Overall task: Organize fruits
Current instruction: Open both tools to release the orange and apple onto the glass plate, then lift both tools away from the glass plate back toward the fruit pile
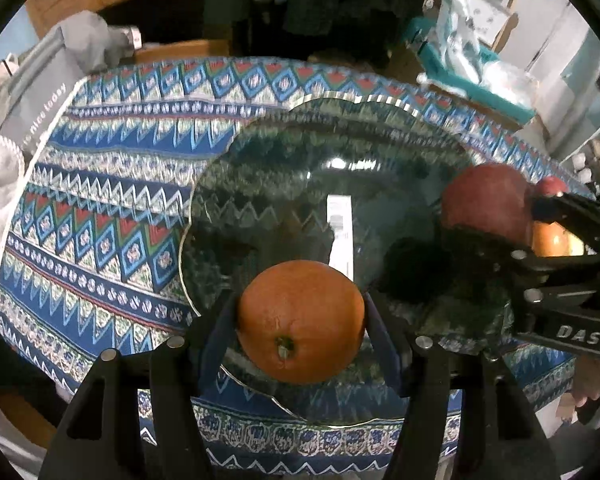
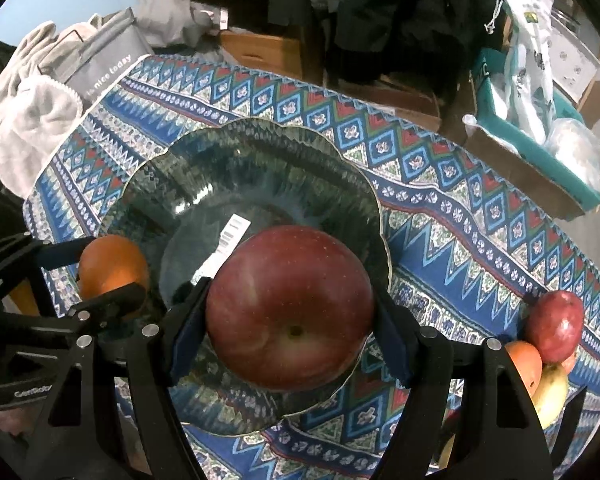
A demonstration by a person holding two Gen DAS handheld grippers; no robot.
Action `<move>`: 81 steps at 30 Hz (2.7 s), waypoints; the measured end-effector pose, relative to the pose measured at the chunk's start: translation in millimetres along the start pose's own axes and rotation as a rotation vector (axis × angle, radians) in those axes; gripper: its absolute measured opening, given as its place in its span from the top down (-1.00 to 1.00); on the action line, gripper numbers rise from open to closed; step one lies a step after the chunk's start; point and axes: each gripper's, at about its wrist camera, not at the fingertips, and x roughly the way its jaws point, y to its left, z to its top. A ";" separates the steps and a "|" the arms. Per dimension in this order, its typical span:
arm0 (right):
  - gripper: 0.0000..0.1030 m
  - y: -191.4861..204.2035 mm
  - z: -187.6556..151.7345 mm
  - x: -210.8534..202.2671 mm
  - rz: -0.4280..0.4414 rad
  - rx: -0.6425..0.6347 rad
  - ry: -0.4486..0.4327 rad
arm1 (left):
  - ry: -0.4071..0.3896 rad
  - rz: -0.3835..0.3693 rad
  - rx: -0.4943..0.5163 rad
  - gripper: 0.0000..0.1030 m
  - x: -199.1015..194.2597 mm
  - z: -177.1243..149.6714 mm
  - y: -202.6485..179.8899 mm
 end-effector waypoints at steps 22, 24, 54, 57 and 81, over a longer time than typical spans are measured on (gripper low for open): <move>-0.46 8.4 -1.3 -12.9 0.009 -0.011 -0.071 | -0.051 0.022 0.015 -0.43 -21.2 -1.1 -3.4; -0.46 8.2 2.2 -21.0 0.000 -0.010 -0.092 | -0.058 0.021 0.014 -0.43 -24.9 -1.1 -3.6; -0.75 -13.0 -17.2 -167.0 -0.167 0.051 -0.478 | -0.391 -0.007 0.096 -0.70 -147.5 -4.1 -52.7; -0.75 -17.1 -23.5 -178.0 -0.187 0.055 -0.502 | -0.410 -0.011 0.116 -0.69 -154.8 -4.1 -60.7; -0.75 -65.0 -80.1 -245.2 -0.269 0.112 -0.613 | -0.479 -0.087 0.261 -0.90 -187.5 -7.0 -136.0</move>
